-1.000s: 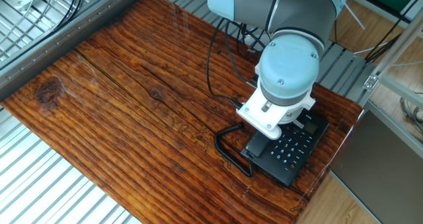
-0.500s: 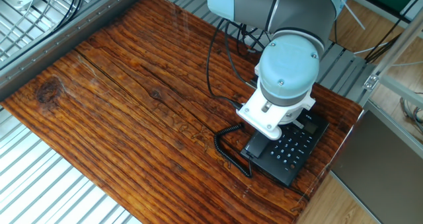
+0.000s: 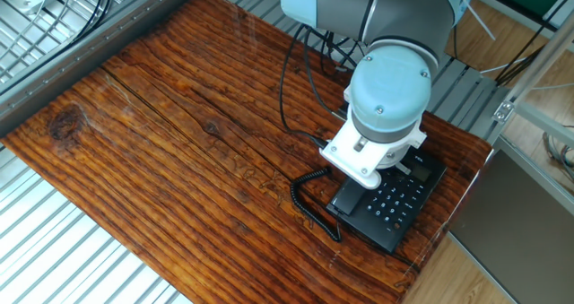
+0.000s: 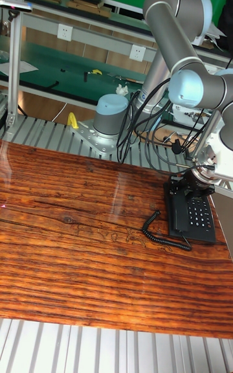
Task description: Place the handset of the telephone on the corresponding phone cradle
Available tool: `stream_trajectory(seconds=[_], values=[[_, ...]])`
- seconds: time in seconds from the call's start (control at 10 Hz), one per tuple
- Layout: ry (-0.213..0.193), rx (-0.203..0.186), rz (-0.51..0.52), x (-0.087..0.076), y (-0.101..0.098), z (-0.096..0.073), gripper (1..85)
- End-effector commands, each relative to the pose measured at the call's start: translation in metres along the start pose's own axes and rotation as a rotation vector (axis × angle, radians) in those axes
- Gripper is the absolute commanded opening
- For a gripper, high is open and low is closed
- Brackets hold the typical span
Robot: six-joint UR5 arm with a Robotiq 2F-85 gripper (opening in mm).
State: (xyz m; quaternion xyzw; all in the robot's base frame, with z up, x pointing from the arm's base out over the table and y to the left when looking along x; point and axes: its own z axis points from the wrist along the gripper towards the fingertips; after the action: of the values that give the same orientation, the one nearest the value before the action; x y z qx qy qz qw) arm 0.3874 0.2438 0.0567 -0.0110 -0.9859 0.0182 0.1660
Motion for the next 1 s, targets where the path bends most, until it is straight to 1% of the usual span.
stream_trajectory(seconds=[0.0,0.1,0.2,0.3,0.4,0.5,0.7,0.9], values=[[0.004,-0.022,-0.027,0.001,0.002,0.0,37.7],[0.0,-0.026,-0.043,0.0,0.003,0.0,50.3],[0.003,-0.044,-0.049,0.001,0.007,-0.002,60.0],[0.015,-0.051,-0.06,0.004,0.006,-0.004,69.7],[0.018,-0.051,-0.066,0.004,0.003,-0.006,73.3],[0.018,-0.055,-0.066,0.004,0.003,-0.008,74.0],[0.018,-0.064,-0.06,0.006,0.005,-0.013,73.7],[0.013,-0.065,-0.059,0.007,0.001,-0.025,73.0]])
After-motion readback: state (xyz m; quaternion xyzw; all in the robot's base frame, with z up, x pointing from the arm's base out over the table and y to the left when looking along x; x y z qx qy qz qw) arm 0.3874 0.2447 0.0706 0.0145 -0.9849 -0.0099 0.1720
